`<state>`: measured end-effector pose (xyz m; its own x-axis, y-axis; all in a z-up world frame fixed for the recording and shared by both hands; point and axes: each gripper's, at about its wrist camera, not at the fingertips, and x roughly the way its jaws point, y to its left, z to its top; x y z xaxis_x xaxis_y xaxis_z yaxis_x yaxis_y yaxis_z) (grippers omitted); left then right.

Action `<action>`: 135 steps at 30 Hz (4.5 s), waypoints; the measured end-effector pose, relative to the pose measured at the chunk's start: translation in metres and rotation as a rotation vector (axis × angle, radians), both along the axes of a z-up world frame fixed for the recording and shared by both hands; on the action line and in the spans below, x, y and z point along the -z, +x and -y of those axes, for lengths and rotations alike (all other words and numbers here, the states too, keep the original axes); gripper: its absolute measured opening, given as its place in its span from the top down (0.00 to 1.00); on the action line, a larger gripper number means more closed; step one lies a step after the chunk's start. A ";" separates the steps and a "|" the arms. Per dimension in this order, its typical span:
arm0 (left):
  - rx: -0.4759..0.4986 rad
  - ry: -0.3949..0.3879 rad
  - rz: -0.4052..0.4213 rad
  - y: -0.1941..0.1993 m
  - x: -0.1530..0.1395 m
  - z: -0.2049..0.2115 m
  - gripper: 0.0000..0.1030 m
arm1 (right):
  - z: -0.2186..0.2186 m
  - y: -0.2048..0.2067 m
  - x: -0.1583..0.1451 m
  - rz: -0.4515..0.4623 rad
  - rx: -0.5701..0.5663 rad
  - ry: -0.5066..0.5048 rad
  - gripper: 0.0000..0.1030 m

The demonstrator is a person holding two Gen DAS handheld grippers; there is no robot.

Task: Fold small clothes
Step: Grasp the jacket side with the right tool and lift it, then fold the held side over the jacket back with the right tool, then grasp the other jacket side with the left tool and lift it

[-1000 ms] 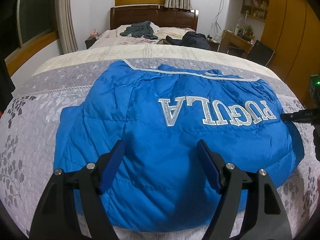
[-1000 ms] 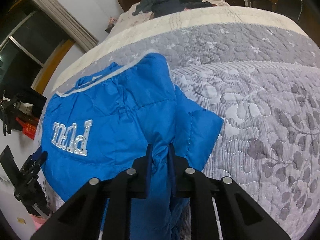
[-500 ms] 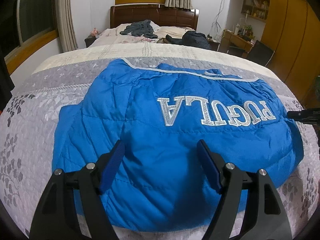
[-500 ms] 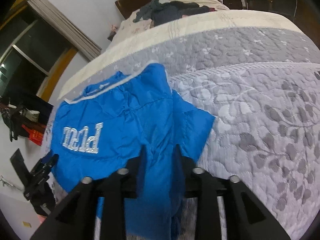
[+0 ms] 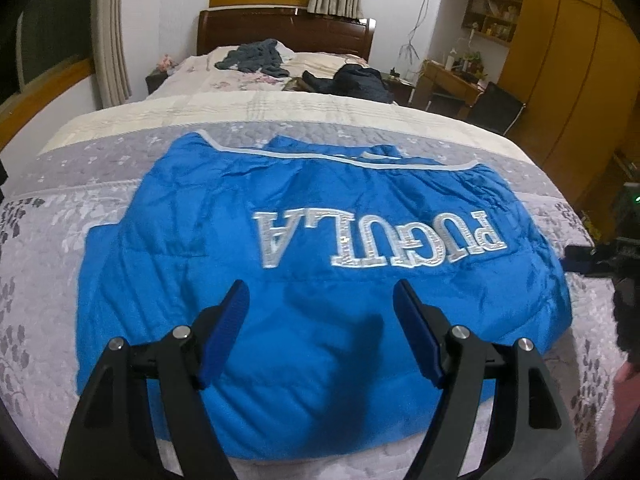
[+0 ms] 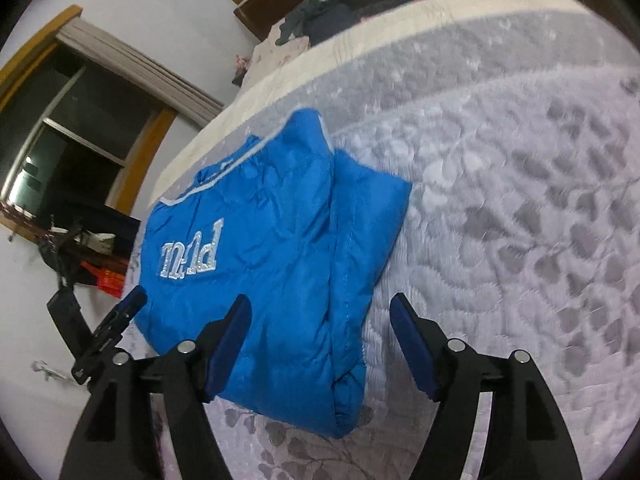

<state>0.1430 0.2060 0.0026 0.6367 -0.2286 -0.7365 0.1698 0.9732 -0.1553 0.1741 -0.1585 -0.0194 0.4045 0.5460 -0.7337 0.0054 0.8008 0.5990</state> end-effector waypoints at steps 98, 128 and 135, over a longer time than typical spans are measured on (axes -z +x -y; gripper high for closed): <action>-0.049 -0.393 -0.130 0.041 0.009 -0.083 0.34 | -0.229 0.019 -0.109 0.124 -0.305 -0.148 0.33; 0.107 -0.384 -0.207 0.076 0.027 -0.027 0.46 | -0.260 0.008 -0.035 0.122 -0.427 0.035 0.33; 0.097 -0.418 -0.191 0.080 0.027 -0.024 0.81 | -0.228 -0.001 -0.058 0.122 -0.366 0.084 0.26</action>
